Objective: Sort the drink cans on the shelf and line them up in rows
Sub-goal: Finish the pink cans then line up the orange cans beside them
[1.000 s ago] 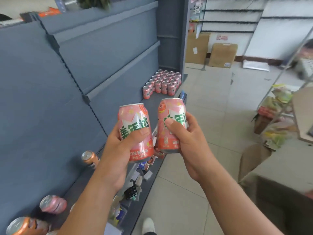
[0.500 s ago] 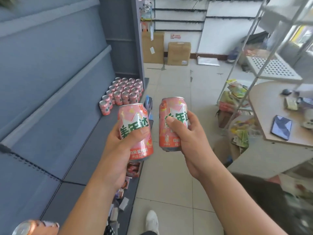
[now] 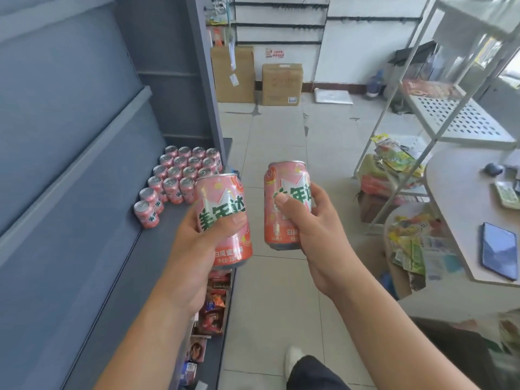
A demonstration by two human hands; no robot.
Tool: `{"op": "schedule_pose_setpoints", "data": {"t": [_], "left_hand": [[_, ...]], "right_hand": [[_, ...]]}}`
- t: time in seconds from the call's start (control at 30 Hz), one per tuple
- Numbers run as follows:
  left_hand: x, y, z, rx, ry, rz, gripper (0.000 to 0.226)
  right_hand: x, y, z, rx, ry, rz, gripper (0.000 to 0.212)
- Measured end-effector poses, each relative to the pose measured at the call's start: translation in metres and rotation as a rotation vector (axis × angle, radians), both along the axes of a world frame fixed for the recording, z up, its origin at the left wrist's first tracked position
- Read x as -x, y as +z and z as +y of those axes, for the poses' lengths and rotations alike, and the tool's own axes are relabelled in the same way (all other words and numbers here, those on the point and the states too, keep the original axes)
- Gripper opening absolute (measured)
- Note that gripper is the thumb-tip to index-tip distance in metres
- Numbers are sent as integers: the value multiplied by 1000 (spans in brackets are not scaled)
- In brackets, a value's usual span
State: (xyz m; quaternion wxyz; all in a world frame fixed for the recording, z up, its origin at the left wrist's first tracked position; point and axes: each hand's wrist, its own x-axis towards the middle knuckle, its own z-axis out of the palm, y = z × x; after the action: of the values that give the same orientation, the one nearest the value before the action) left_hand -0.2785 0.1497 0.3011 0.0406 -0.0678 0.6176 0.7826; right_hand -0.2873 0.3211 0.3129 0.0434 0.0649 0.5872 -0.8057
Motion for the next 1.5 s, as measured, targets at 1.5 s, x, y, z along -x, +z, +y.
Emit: {"op": "schedule_pose_setpoints", "data": {"t": [1.5], "left_hand": [[366, -82, -172, -111, 857, -238, 51]], "right_hand": [[488, -77, -252, -383, 991, -21, 28]]}}
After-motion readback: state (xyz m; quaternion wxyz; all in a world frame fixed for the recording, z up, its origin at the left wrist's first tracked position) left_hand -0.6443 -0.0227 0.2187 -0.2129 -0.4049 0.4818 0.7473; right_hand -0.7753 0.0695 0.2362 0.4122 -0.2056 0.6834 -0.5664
